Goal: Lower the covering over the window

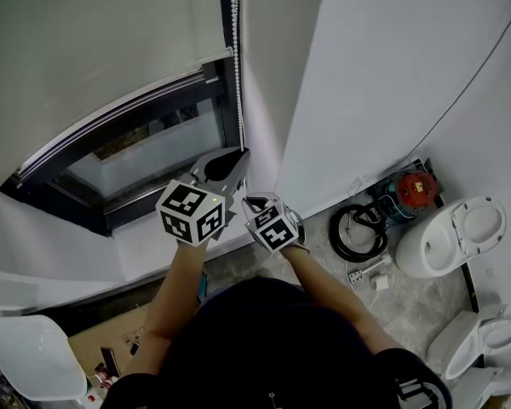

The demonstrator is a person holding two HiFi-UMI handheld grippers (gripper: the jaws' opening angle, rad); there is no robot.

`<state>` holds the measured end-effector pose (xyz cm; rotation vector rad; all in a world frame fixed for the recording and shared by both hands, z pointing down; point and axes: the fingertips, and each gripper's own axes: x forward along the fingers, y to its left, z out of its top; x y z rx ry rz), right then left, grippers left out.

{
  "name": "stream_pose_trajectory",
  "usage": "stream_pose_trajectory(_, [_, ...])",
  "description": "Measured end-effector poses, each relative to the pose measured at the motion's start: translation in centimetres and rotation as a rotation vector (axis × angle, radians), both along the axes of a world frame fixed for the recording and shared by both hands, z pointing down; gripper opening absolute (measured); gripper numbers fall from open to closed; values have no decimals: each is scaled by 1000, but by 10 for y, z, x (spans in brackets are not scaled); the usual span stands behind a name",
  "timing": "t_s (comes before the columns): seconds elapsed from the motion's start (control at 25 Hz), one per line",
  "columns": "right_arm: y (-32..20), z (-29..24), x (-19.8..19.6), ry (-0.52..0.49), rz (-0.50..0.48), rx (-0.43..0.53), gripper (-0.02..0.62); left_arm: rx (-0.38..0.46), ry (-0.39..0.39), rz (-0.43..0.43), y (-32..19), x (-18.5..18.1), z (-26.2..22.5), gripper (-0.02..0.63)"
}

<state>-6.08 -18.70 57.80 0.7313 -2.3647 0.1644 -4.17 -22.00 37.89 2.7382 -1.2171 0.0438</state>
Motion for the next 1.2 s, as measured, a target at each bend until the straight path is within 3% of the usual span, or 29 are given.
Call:
stream_pose_trajectory(0.12, [1, -1, 2, -3, 5, -1, 12, 0, 22, 21, 3, 1, -1, 14])
stream_pose_trajectory(0.24, [1, 6, 3, 33, -8, -7, 12, -7, -20, 19, 0, 0, 9, 14])
stream_pose_trajectory(0.32, [7, 21, 4, 71, -22, -38, 12, -46, -48, 26, 0, -1, 26, 12])
stream_pose_trajectory(0.44, [19, 39, 6, 83, -22, -94, 12, -101, -2, 28, 5, -3, 45, 12])
stream_pose_trajectory(0.72, [30, 59, 6, 156, -67, -142, 14, -159, -13, 27, 8, -1, 72, 12])
stream_pose_trajectory(0.96, [32, 66, 8, 170, -73, -164, 14, -291, 3, 38, 15, -1, 118, 12])
stream_pose_trajectory(1.2, [32, 69, 8, 174, -78, -167, 14, -388, -40, 38, 19, -4, 164, 12])
